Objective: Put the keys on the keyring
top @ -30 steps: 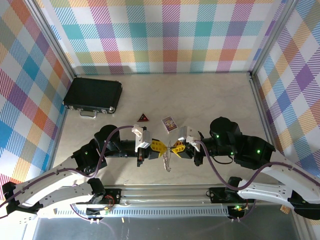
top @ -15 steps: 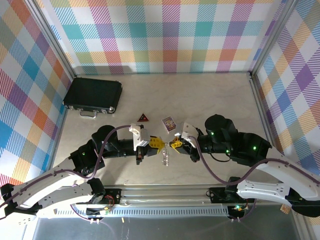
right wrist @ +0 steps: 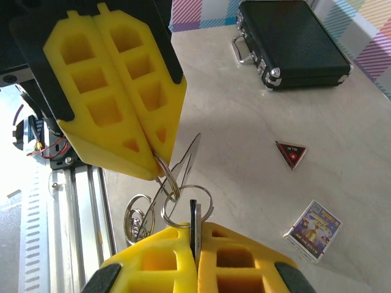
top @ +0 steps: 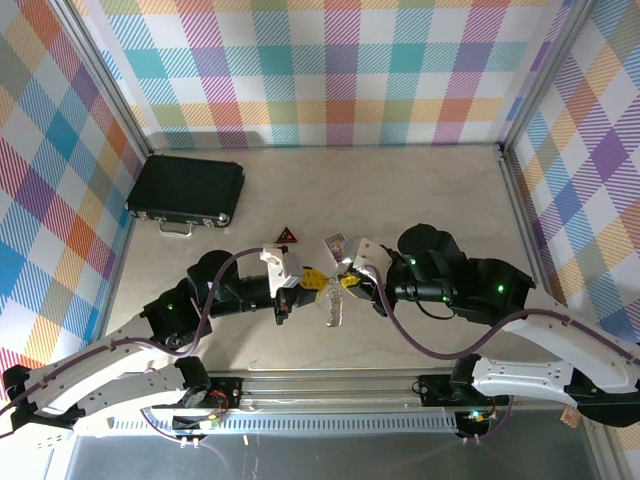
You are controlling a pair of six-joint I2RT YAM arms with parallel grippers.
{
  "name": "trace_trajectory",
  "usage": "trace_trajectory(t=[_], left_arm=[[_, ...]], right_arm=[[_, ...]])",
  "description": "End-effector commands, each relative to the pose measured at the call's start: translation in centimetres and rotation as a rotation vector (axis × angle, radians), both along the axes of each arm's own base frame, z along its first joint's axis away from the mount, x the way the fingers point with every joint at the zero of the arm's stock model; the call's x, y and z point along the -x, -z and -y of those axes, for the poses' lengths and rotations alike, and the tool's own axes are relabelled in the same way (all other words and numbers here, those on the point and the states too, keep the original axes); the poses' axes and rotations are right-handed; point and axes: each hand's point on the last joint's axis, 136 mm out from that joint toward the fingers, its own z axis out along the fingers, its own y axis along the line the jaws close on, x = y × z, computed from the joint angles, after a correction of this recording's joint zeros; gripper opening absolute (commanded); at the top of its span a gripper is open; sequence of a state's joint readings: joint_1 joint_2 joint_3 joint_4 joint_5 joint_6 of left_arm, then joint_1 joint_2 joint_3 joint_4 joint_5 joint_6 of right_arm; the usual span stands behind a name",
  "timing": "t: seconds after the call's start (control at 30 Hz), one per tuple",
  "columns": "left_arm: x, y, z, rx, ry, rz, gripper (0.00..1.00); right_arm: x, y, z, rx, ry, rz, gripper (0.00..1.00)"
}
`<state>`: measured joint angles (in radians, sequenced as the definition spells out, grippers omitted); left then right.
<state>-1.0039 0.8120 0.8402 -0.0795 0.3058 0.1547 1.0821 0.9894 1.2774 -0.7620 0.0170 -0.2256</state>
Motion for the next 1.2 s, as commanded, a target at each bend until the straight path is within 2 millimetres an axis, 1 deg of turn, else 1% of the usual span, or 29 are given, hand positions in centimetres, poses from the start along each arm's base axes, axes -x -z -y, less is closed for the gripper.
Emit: trace_trajectory(t=[0.0, 0.17, 0.33, 0.53, 0.67, 0.77, 0.93, 0.97, 1.07, 1.1, 1.17], left_arm=[[0.2, 0.5, 0.2, -0.010, 0.010, 0.019, 0.00], [0.6, 1.0, 0.8, -0.033, 0.054, 0.005, 0.00], [1.5, 0.9, 1.3, -0.028, 0.116, -0.007, 0.00], [2.0, 1.0, 1.5, -0.034, 0.152, -0.022, 0.00], [1.8, 1.0, 1.2, -0.031, 0.126, -0.018, 0.00], [1.5, 1.1, 1.0, -0.034, 0.105, -0.017, 0.00], [0.6, 1.3, 0.8, -0.038, 0.049, -0.023, 0.00], [0.3, 1.3, 0.8, -0.035, 0.037, -0.023, 0.04], [-0.2, 1.5, 0.7, -0.033, 0.006, -0.026, 0.22], [-0.5, 1.5, 0.7, -0.032, -0.010, -0.030, 0.29], [-0.8, 1.5, 0.5, -0.026, -0.033, -0.031, 0.38]], right_arm=[[-0.5, -1.7, 0.5, -0.007, 0.026, 0.044, 0.00], [0.1, -1.5, -0.2, 0.021, -0.005, 0.037, 0.00], [0.4, -1.1, -1.0, 0.065, -0.023, 0.061, 0.00], [0.6, -1.6, -0.9, 0.068, -0.020, 0.082, 0.00], [0.4, -1.4, -0.6, 0.073, -0.002, 0.091, 0.00], [-0.1, -1.5, -0.2, 0.075, 0.030, 0.106, 0.00], [-0.8, -1.8, 0.5, 0.099, 0.088, 0.111, 0.00], [-0.8, -1.9, 0.7, 0.103, 0.093, 0.108, 0.00], [-0.9, -1.8, 0.9, 0.112, 0.109, 0.099, 0.00], [-1.0, -1.6, 1.0, 0.118, 0.117, 0.093, 0.00], [-1.0, -1.1, 0.9, 0.129, 0.125, 0.074, 0.00]])
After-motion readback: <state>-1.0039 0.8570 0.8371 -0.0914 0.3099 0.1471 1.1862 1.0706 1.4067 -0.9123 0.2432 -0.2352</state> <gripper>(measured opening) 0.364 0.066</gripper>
